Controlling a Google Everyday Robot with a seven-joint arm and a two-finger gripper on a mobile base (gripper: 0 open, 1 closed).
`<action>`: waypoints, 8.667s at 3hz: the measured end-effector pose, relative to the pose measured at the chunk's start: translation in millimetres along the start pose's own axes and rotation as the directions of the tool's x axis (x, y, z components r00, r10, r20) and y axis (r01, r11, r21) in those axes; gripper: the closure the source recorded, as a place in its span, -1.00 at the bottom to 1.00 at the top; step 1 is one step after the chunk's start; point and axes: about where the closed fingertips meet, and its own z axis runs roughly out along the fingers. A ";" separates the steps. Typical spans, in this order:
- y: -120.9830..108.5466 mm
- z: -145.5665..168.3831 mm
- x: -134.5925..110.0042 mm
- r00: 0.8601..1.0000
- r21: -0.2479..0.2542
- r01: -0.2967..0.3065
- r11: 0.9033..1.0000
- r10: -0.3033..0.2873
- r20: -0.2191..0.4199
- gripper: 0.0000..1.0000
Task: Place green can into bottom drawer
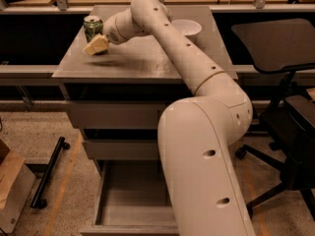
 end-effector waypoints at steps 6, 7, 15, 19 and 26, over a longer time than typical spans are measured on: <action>78.7 -156.0 -37.2 0.968 -0.256 0.226 0.940 -0.246 -0.049 1.00; 121.7 -212.0 -27.6 0.961 -0.319 0.208 0.924 -0.254 -0.110 1.00; 326.4 -205.5 242.4 0.962 -0.388 -0.153 0.909 0.047 -0.270 1.00; 346.9 -156.1 341.2 0.949 -0.289 -0.279 0.916 0.217 -0.228 1.00; 330.5 14.8 592.9 0.941 -0.295 -0.293 0.909 0.220 -0.257 1.00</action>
Offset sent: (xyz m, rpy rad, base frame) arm 0.0158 -0.0188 0.0173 0.1058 -0.0367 -0.0357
